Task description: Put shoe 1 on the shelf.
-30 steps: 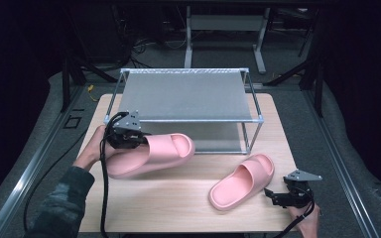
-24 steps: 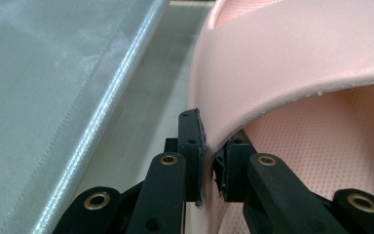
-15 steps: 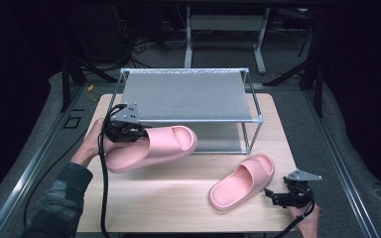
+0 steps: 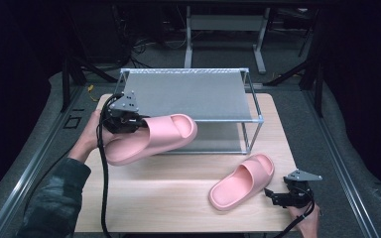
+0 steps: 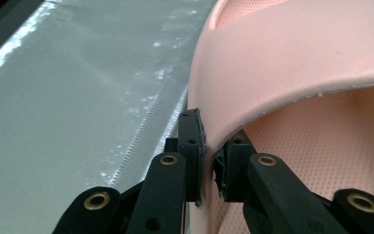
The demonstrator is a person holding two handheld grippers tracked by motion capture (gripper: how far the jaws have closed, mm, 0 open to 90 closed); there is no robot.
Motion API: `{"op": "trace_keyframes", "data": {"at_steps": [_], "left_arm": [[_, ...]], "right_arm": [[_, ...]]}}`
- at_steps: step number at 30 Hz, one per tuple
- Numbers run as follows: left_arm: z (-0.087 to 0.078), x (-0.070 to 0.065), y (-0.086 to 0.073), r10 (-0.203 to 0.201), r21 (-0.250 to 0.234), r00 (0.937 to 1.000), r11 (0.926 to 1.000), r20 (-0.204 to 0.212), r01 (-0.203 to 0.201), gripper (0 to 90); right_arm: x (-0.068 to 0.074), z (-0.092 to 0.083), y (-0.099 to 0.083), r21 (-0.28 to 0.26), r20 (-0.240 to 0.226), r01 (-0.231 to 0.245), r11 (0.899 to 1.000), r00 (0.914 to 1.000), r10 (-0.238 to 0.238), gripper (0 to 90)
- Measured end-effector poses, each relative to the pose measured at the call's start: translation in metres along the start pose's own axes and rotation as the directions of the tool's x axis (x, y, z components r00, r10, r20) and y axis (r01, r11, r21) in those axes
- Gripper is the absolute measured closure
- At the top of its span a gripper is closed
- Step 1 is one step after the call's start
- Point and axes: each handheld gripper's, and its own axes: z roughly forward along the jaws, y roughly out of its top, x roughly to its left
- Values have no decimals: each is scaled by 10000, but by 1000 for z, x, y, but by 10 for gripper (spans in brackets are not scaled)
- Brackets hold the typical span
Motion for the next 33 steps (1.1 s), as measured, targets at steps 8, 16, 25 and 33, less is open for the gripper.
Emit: {"op": "trace_keyframes", "data": {"at_steps": [8, 16, 25, 33], "left_arm": [[-5, 11, 17, -938, -93, 9923, 9956, -803, 934, 828], [0, 25, 40, -2335, -254, 9546, 9722, -1852, 2328, 828], [17, 54, 59, -5009, -877, 7847, 8577, -3653, 5067, 830], [42, 67, 64, -5512, -617, 7117, 8070, -4354, 5873, 829]], "right_arm": [[0, 0, 0, 17, 15, 34, 10000, 10000, -34, 60], [0, 1, 0, 31, 57, 42, 10000, 10000, -42, 60], [0, 0, 0, 11, 49, -5, 10000, 10000, 5, 61], [-1, 0, 0, -3, -10, -1, 10000, 10000, 1, 60]]}}
